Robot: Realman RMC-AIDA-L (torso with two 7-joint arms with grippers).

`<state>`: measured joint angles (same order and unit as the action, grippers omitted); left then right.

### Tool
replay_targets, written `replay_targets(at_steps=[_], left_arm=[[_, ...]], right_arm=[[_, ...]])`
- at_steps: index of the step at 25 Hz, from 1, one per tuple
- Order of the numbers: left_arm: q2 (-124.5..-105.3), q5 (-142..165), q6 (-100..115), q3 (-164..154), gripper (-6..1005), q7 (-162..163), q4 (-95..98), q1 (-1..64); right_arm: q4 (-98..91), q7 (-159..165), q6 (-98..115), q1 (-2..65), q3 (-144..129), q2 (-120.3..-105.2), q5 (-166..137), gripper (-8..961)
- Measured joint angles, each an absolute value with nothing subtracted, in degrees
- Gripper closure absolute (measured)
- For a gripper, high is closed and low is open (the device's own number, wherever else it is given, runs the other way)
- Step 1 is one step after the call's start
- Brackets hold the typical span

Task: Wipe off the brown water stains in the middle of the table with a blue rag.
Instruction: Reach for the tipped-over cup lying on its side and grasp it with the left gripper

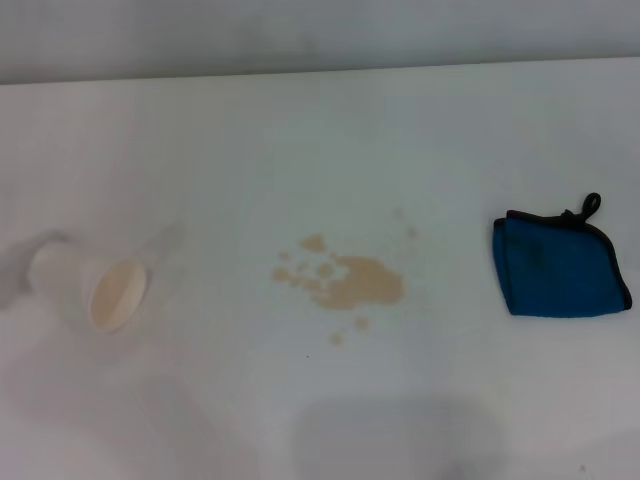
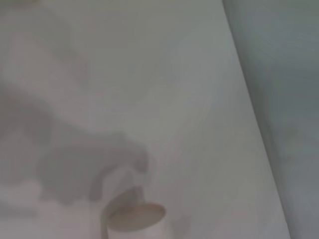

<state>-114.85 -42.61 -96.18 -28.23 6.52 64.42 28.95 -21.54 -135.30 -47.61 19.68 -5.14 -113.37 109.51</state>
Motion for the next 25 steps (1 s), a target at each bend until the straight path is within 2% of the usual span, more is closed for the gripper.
replay_targets(at_steps=[5, 15, 20, 25], left_arm=[[-115.96, -42.48, -95.09, -28.51, 153, 5.86, 61.94, 29.19], [-116.26, -41.90, -93.87, -28.70, 153, 2.66, 60.60, 29.38], [-114.91, -44.03, -93.94, -28.73, 152, -5.04, 60.42, 31.01], [-112.45, -45.64, -94.49, -28.73, 152, -12.25, 59.96, 31.31]], right_arm=[[-21.54, -135.85, -47.35, 19.81, -4.01, -113.45, 109.52, 113], [-21.29, -136.82, -47.28, 20.11, -3.72, -113.51, 109.51, 113], [-21.33, -136.74, -47.29, 20.15, -3.87, -113.51, 109.51, 113], [-21.45, -136.35, -47.79, 20.13, -4.18, -113.57, 109.44, 112]])
